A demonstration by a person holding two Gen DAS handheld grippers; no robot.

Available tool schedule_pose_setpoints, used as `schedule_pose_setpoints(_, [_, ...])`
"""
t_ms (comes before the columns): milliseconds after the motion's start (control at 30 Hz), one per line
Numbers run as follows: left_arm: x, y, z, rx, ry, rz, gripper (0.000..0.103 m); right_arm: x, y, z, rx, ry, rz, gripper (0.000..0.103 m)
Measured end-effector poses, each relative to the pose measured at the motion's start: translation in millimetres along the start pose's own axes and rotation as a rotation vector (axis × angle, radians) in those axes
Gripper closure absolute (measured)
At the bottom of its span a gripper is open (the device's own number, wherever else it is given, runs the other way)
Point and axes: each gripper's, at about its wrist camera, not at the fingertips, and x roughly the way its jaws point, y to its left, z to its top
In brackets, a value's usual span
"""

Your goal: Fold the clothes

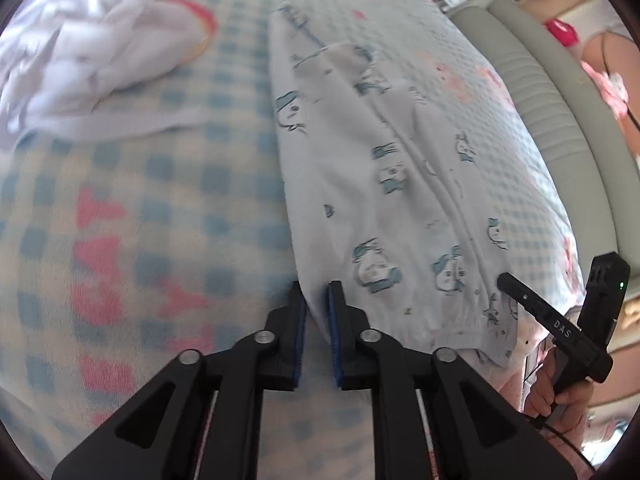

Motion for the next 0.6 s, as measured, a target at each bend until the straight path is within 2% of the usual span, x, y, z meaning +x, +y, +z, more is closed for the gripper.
schedule_pose_setpoints(33, [-2,4,-4,-0.016,-0.003,-0.033,0.059,1,0,-1,0.0,0.003,0.014,0.069])
schedule_pose_setpoints(67, [-3,6,-7,-0.025,-0.005,-0.071,0.047,2,0,-3,-0.001,0.006,0.028,0.065])
schedule_pose_setpoints(100, [-4,8,-11,-0.032,-0.007,-0.11,0.045,3,0,-4,-0.001,0.009,0.036,0.06])
schedule_pose_setpoints(167, [-2,8,-16,-0.036,0.003,-0.124,0.045,8,-1,-7,0.004,0.018,0.035,0.055])
schedule_pose_setpoints(300, [2,3,-20,-0.037,0.011,-0.107,0.047,10,-16,-13,0.082,0.02,0.007,0.054])
schedule_pose_setpoints(433, [-8,11,-24,-0.104,-0.015,-0.175,0.047,-1,-31,-22,0.151,-0.005,-0.015,0.054])
schedule_pose_setpoints(600, [-1,10,-29,-0.097,0.009,-0.181,0.05,-11,-38,-25,0.136,0.022,0.083,0.054])
